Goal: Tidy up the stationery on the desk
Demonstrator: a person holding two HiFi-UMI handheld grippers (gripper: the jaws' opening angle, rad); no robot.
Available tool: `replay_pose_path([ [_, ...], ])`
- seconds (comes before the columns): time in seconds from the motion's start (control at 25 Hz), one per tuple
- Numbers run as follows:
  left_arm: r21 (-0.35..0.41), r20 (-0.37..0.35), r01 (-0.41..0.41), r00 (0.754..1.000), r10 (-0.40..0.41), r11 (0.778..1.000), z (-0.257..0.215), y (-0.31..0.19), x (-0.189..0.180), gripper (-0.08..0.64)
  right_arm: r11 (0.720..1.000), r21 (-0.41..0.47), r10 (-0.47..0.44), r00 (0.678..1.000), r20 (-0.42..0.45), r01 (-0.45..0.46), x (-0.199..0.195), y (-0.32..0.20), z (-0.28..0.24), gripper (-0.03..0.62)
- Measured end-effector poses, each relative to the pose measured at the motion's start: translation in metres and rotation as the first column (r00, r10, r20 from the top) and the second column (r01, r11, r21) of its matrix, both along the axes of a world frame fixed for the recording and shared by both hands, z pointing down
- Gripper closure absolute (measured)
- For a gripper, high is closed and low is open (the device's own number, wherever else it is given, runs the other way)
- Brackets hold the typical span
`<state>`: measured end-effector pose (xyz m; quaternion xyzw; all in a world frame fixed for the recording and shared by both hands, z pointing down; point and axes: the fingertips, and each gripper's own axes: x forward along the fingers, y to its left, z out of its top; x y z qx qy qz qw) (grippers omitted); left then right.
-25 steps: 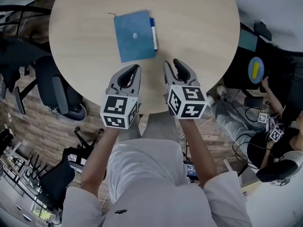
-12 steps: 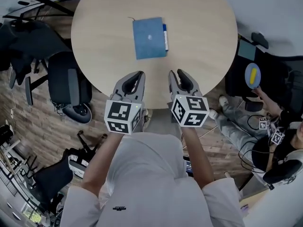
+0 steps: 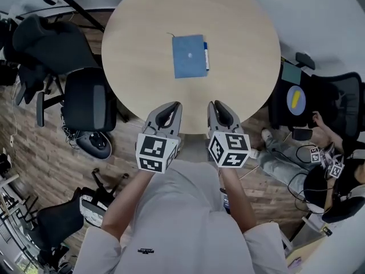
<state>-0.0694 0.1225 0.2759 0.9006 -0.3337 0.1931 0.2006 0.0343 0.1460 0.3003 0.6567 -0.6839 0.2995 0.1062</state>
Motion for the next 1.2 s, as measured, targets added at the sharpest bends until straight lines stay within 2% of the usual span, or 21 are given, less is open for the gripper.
replay_pose_path([
  [0.32,0.01,-0.036,-0.017,0.999,0.017,1.0,-0.021,0.034,-0.036,0.535,0.999,0.04,0.025,0.999,-0.024,-0.024,-0.04,0.036,-0.031,0.517],
  [0.52,0.044,-0.051,-0.014,0.999,0.016,0.999,-0.042,0.051,-0.05,0.535,0.995,0.103,0.019,0.999,-0.046,-0.015,-0.057,0.051,-0.053,0.52],
  [0.68,0.061,-0.041,-0.002,0.999,0.005,0.998,-0.052,0.071,-0.044,0.535,0.991,0.132,0.009,0.999,-0.038,-0.004,-0.052,0.068,-0.063,0.526],
  [0.84,0.062,-0.036,0.013,0.999,-0.011,0.998,-0.06,0.088,-0.036,0.535,0.99,0.131,-0.04,0.998,-0.05,0.047,-0.052,0.082,-0.073,0.532],
  [1.0,0.095,-0.027,0.034,0.999,-0.032,0.995,-0.07,0.103,-0.026,0.535,0.986,0.149,-0.064,0.996,-0.059,0.073,-0.048,0.099,-0.085,0.535],
  [1.2,0.08,-0.023,0.047,0.999,-0.045,0.996,-0.062,0.117,-0.015,0.535,0.984,0.137,-0.106,0.991,-0.086,0.117,-0.04,0.114,-0.081,0.537],
])
